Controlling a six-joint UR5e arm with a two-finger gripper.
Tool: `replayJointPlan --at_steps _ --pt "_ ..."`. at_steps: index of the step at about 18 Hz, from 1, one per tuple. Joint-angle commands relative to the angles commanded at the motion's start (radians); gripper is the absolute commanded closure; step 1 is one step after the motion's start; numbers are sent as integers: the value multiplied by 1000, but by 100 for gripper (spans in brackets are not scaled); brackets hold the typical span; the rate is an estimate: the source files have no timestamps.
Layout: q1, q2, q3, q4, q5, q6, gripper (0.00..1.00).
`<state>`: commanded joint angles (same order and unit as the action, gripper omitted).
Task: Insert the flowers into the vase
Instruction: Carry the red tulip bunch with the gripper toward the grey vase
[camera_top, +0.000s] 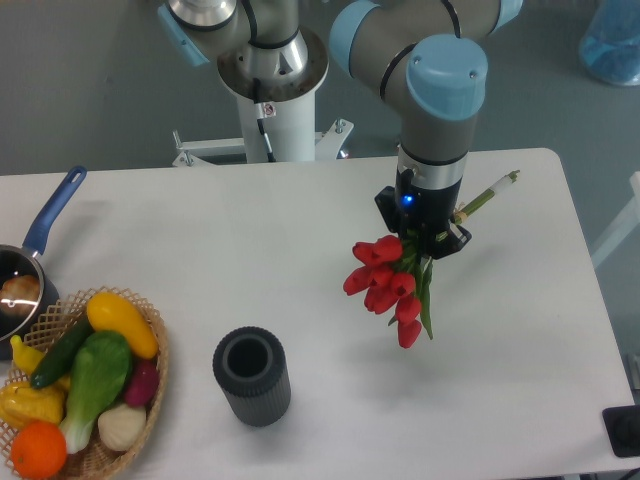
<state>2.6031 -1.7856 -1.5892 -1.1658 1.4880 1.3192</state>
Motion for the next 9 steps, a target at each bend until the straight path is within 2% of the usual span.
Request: replayJointPlan --at_steps 7,9 --pt "-8 17 -11 9 -63 -47 100" --pt "-8 18 15 11 -168 -109 100"
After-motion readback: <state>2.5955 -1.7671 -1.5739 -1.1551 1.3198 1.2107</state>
